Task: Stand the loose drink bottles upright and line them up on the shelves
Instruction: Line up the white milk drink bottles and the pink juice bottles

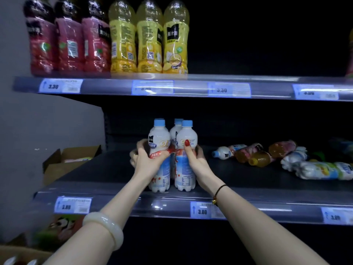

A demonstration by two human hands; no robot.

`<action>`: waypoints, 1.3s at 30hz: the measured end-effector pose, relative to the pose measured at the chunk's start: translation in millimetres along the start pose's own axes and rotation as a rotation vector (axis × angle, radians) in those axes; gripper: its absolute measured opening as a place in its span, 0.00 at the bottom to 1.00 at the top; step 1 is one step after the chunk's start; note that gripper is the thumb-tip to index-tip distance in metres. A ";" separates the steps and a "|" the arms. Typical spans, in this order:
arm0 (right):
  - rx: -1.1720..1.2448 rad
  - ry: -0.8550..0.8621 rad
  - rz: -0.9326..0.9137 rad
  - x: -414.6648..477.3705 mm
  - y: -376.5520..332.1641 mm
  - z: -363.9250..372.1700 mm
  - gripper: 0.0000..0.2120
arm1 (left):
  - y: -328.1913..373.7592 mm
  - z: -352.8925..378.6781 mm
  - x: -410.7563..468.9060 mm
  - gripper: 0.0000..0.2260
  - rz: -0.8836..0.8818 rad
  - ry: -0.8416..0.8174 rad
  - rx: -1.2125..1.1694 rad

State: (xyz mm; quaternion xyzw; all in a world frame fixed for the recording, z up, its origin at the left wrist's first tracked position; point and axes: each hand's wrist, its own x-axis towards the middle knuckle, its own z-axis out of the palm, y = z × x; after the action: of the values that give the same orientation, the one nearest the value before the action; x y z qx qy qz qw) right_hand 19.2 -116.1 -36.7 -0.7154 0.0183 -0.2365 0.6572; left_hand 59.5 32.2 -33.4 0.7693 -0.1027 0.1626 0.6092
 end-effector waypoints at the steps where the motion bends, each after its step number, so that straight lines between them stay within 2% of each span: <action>1: 0.025 -0.015 0.019 0.6 -0.1 1.0 0.48 | -2.0 0.6 1.7 0.43 -0.025 -0.039 -0.090; 2: 0.036 -0.025 0.029 2.1 1.2 1.4 0.51 | -2.8 1.9 1.6 0.46 -0.050 -0.086 -0.176; 3: 0.029 -0.034 0.028 3.1 2.0 3.2 0.55 | -4.2 2.9 1.9 0.44 -0.058 -0.123 -0.239; 5: 0.017 -0.041 0.015 6.6 5.7 10.0 0.57 | -6.0 3.1 2.9 0.29 -0.027 -0.171 -0.283; 7: 0.009 -0.046 0.029 8.0 5.1 18.0 0.53 | -8.1 -0.2 6.6 0.18 0.003 -0.170 -0.298; 10: -0.017 -0.056 0.019 10.8 5.3 30.5 0.41 | -16.1 -10.3 15.2 0.11 0.050 -0.155 -0.290; 13: -0.035 -0.076 -0.002 15.4 8.3 43.2 0.34 | -23.5 -18.9 24.0 0.09 0.051 -0.115 -0.301; 16: -0.028 -0.092 -0.022 19.0 11.6 60.9 0.35 | -31.1 -29.8 32.7 0.09 0.055 -0.110 -0.306; 19: -0.018 -0.093 -0.041 22.0 12.1 78.6 0.31 | -38.1 -44.3 42.4 0.09 0.056 -0.118 -0.302; 22: -0.023 -0.088 -0.039 23.1 10.0 94.3 0.26 | -44.7 -57.0 51.8 0.11 0.046 -0.139 -0.293; 25: -0.041 -0.073 -0.044 26.0 12.0 105.3 0.26 | -48.4 -64.3 57.1 0.13 0.034 -0.145 -0.281; 28: -0.052 -0.063 -0.022 25.8 12.1 105.9 0.28 | -52.8 -61.1 57.5 0.22 0.066 -0.066 -0.207; 30: -0.044 -0.055 -0.012 22.0 10.9 103.3 0.26 | -54.4 -55.8 53.6 0.33 0.139 0.097 -0.081; 31: -0.039 -0.047 -0.018 19.3 9.8 100.8 0.24 | -51.0 -53.3 48.1 0.35 0.182 0.190 -0.038; 33: -0.035 -0.024 -0.038 16.4 9.9 95.0 0.18 | -39.3 -47.4 34.1 0.30 0.349 0.327 -0.024; 35: -0.050 0.007 -0.055 14.4 10.5 84.4 0.13 | -26.7 -34.6 20.4 0.22 0.580 0.382 0.031; 37: -0.086 0.033 -0.072 13.2 11.5 69.9 0.11 | -18.4 -15.5 11.7 0.16 0.681 0.291 0.068; 39: -0.119 0.050 -0.099 10.8 11.3 50.5 0.10 | -10.3 8.3 5.8 0.12 0.605 0.091 0.012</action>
State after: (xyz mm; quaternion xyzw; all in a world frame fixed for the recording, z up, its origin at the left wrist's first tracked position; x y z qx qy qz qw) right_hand 50.3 -74.2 -45.2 -0.7471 0.0133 -0.2851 0.6003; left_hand 69.6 26.8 -42.3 0.6993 -0.2989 0.3714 0.5326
